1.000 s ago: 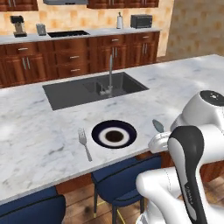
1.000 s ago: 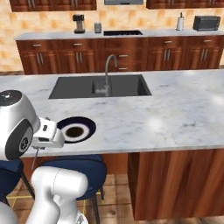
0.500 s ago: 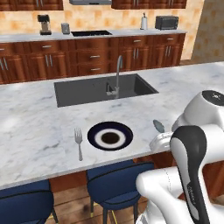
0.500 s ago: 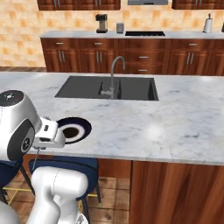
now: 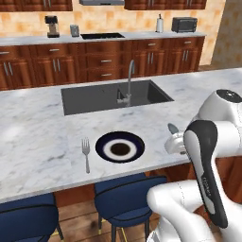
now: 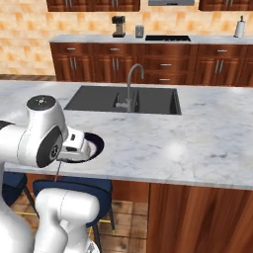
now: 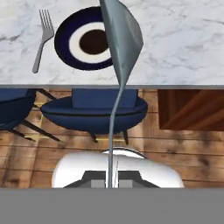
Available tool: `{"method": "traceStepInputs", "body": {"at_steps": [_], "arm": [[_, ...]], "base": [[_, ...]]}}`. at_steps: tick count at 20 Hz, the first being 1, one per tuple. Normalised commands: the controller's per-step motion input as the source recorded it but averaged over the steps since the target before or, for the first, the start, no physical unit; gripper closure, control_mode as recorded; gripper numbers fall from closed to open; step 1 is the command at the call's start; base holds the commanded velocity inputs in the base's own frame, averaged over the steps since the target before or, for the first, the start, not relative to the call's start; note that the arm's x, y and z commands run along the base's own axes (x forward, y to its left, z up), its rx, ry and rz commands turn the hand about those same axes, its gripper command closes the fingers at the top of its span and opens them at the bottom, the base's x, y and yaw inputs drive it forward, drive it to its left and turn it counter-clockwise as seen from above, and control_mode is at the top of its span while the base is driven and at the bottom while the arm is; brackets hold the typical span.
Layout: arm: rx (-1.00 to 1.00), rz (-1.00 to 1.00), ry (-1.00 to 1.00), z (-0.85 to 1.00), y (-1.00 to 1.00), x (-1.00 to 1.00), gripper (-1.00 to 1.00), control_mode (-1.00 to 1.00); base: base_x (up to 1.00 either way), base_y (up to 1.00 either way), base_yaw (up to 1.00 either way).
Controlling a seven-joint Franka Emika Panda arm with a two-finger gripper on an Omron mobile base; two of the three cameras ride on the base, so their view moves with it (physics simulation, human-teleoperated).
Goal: Take the fork and place it on the left side of the plate. Then take the spoon and place it on the right side of the plate. Make sure they're directly next to the plate.
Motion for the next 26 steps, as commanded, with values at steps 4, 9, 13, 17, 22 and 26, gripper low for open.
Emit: {"method": "traceStepInputs", "body": {"at_steps": [4, 9, 13, 17, 22, 26], "arm": [[0.05, -0.02, 0.17, -0.16, -0.68, 1.00, 1.00, -1.00], [0.00, -0.06, 0.19, -0.43, -0.25, 1.00, 1.00, -1.00], [0.00, -0.07, 0.10, -0.62, 0.00, 0.92, 1.00, -1.00], [0.00, 0.00, 0.00, -0.73, 0.01, 0.60, 1.00, -1.00], [0.00, 0.00, 0.00, -0.61, 0.00, 0.57, 1.00, -1.00], [0.00, -0.03, -0.03, -0.48, 0.00, 0.42, 1.00, -1.00]], "base": [[0.00, 0.00, 0.00], [0.00, 0.00, 0.00], [0.00, 0.00, 0.00], [0.00, 0.00, 0.00], [0.00, 0.00, 0.00], [0.00, 0.00, 0.00]]}}
